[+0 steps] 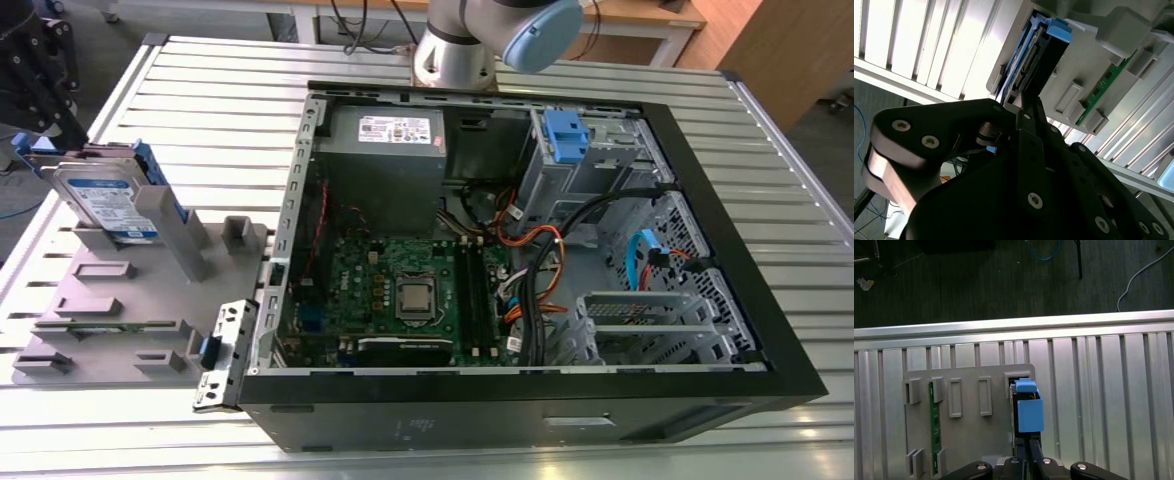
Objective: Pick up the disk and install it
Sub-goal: 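Pick up the disk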
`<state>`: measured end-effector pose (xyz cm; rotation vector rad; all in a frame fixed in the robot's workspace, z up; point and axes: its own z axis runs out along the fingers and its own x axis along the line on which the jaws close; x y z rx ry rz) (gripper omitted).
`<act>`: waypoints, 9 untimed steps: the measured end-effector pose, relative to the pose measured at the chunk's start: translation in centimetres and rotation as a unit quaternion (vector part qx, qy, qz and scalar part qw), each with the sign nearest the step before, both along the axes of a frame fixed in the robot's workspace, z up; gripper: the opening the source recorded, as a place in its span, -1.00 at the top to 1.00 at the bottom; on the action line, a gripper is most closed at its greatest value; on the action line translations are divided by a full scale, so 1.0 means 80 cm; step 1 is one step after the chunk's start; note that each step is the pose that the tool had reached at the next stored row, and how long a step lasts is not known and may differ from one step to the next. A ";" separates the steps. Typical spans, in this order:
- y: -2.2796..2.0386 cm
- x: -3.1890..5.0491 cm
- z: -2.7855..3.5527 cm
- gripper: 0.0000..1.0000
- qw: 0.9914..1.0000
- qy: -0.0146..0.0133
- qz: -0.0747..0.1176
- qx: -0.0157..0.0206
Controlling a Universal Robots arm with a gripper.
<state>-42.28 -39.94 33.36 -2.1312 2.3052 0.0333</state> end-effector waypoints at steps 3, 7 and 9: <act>0.0000 0.000 0.0000 0.54 1.000 0.000 0.000 0.000; 0.0000 0.000 0.0000 0.07 1.000 0.000 0.000 0.000; 0.0000 0.000 0.0000 -0.05 1.000 0.000 0.000 0.000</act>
